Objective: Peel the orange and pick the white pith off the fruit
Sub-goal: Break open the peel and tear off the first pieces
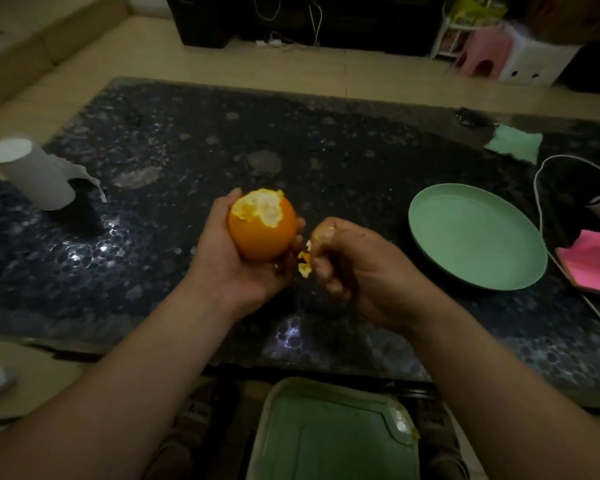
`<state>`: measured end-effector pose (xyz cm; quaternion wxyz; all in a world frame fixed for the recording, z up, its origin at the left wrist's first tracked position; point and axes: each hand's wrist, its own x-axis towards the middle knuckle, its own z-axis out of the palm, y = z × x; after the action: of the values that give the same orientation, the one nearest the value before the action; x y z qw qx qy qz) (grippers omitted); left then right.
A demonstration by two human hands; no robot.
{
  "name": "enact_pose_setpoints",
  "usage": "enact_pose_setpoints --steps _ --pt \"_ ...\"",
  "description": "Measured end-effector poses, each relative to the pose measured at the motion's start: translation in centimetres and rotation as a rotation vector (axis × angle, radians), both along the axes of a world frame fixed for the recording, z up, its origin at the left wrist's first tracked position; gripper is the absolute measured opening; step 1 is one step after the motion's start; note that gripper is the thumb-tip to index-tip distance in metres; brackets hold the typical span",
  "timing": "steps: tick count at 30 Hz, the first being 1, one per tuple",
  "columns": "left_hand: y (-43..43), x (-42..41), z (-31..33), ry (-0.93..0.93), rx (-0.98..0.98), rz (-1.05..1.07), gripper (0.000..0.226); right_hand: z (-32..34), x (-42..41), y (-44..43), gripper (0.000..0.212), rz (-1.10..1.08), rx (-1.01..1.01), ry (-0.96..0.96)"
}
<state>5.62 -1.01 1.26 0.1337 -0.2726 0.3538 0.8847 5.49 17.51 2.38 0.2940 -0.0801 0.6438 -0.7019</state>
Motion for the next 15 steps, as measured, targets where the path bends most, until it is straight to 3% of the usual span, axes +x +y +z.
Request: enact_pose_setpoints --steps 2,5,7,10,13,15 --pt "-0.6 -0.1 -0.2 -0.036 0.006 0.051 0.061 -0.6 -0.9 0.6 0.029 -0.034 0.06 0.003" --pt "-0.5 -0.1 -0.5 -0.077 -0.09 0.055 0.065 -3.2 -2.2 0.8 0.024 -0.043 0.718 0.4" --pt "0.0 0.0 -0.7 -0.107 -0.145 0.044 0.065 -5.0 -2.3 0.1 0.024 0.022 0.977 0.566" --pt "0.2 0.0 -1.0 -0.114 -0.19 0.053 0.062 -5.8 -1.9 -0.6 0.033 -0.008 0.941 0.558" --pt "0.1 0.0 -1.1 -0.104 -0.203 0.047 0.063 -5.6 -2.1 -0.4 0.018 -0.129 0.938 0.531" --pt "0.1 0.0 -1.1 -0.096 -0.214 0.037 0.06 -5.1 -2.2 -0.1 0.019 -0.186 0.923 0.525"
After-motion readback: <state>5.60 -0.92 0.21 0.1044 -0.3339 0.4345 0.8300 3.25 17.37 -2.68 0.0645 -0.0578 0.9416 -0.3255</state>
